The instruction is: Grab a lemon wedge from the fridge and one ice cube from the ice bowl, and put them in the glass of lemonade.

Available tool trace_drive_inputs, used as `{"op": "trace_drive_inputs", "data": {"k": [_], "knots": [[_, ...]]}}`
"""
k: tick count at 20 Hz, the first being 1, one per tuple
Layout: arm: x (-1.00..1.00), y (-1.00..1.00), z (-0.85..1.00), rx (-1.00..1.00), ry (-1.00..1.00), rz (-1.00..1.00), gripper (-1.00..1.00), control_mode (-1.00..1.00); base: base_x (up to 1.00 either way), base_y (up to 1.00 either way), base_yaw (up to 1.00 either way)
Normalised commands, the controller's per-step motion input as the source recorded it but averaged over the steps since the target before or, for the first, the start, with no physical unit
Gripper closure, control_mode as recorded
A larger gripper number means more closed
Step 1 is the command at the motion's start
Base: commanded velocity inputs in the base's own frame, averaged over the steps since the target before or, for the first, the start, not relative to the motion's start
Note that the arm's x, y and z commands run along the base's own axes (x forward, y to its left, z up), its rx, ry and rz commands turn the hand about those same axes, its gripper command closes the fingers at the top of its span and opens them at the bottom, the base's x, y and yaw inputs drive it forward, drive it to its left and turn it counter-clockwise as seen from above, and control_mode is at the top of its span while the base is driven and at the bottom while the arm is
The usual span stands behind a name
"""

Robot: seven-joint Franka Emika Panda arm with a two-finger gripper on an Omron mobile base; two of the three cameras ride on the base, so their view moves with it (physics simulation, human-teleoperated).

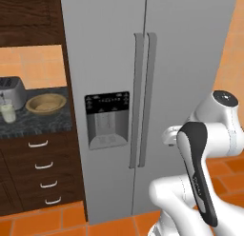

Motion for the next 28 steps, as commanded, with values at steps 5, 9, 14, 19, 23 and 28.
{"op": "trace_drive_inputs", "data": {"k": [5, 9, 14, 19, 23, 28], "knots": [[0.00, 0.00, 0.00, 0.00, 0.00, 0.00, -1.00, 1.00, -0.15, 0.22, -0.09], [0.00, 0.00, 0.00, 0.00, 0.00, 0.00, -1.00, 1.00, -0.44, 0.12, -0.04], [0.00, 0.00, 0.00, 0.00, 0.00, 0.00, -1.00, 1.00, -0.30, 0.08, 0.00], [0.00, 0.00, 0.00, 0.00, 0.00, 0.00, -1.00, 1.00, -0.40, 0.16, 0.00], [0.00, 0.00, 0.00, 0.00, 0.00, 0.00, -1.00, 1.00, -0.41, 0.16, 0.00], [0.00, 0.00, 0.00, 0.00, 0.00, 0.00, -1.00, 1.00, -0.57, 0.10, 0.03]]}}
